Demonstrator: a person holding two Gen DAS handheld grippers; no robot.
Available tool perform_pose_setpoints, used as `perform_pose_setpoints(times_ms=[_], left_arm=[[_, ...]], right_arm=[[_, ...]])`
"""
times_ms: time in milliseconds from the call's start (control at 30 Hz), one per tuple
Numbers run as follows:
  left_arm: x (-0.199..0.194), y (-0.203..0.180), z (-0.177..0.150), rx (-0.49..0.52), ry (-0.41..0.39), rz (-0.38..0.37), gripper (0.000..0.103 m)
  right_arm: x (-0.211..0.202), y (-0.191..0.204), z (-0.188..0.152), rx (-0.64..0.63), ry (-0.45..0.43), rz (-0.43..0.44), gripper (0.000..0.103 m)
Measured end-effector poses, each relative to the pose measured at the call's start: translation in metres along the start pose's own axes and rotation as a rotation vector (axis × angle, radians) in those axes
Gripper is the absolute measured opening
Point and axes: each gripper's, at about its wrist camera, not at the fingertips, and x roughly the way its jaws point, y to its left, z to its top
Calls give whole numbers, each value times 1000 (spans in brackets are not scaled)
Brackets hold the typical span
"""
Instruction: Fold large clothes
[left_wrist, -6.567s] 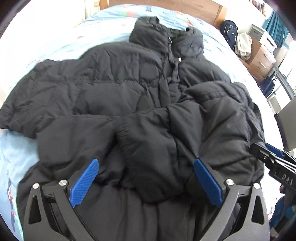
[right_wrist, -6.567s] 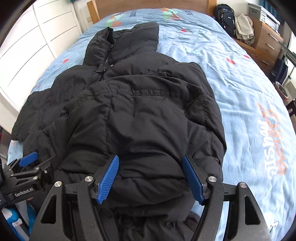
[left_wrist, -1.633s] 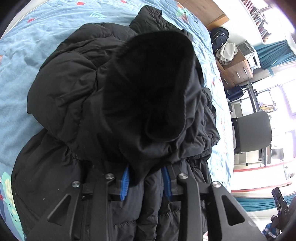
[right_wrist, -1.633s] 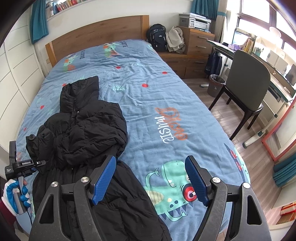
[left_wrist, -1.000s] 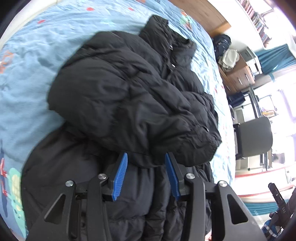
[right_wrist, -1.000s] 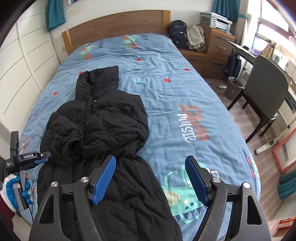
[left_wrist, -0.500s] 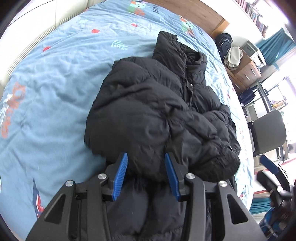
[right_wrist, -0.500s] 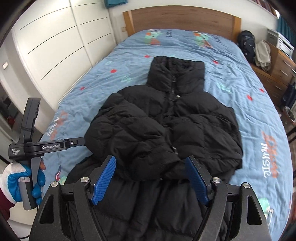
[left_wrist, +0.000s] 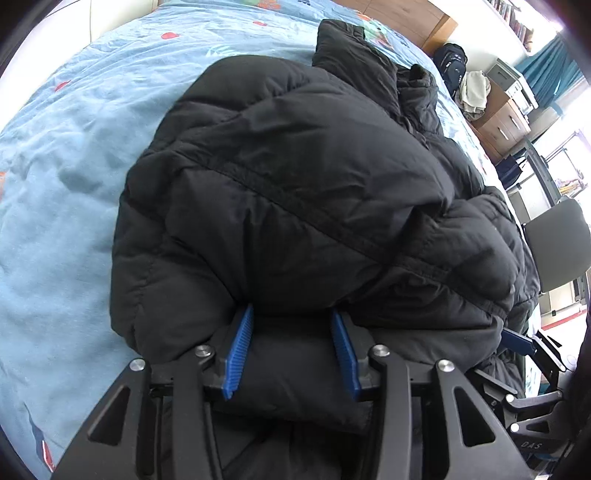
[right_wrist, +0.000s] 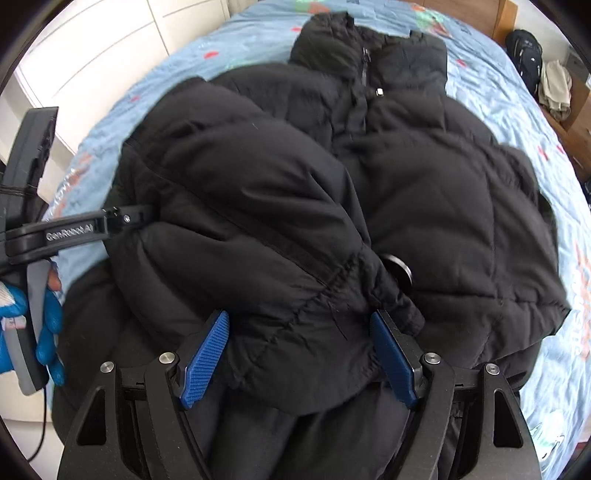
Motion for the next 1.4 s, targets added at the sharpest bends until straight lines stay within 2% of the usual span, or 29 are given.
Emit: perform_pose_setpoints(times_ms=[133, 267, 400, 533, 633, 667, 767, 900, 1067, 1233, 1333, 1400], left_arm=[[-2, -3, 6, 26, 46, 3, 48], [-22, -11, 10, 60, 33, 31, 49], [-42, -16, 22, 79, -23, 58, 53], [-52, -20, 52, 82, -64, 35, 55], [-46, -32, 80, 125, -75, 46, 59], [-37, -37, 90, 141, -56, 52, 62], [-13, -40, 102, 144, -32, 80, 62], [23, -34, 93, 101, 7, 91, 62], [30, -34, 73, 110, -26, 125, 63], [10, -31, 60, 65, -62, 133, 63], [-21, -39, 39, 63, -142, 131, 64], [-25, -41, 25, 74, -137, 127, 67]], right_arm=[[-1, -2, -4, -7, -2, 3, 77], [-18, -5, -3, 11, 6, 22, 77], [-51, 2, 3, -12, -62, 16, 77], [-72, 17, 28, -41, -142, 7, 77], [-69, 29, 50, -48, -174, -8, 77], [-61, 30, 59, -52, -175, -18, 77], [-29, 34, 70, -48, -124, -55, 77], [5, 30, 60, -62, -45, -101, 77], [-7, 23, 48, -79, -69, -83, 77], [-25, 12, 30, -79, -102, -71, 77], [-34, 3, 10, -70, -106, -67, 77], [-32, -7, -3, -54, -88, -70, 77]])
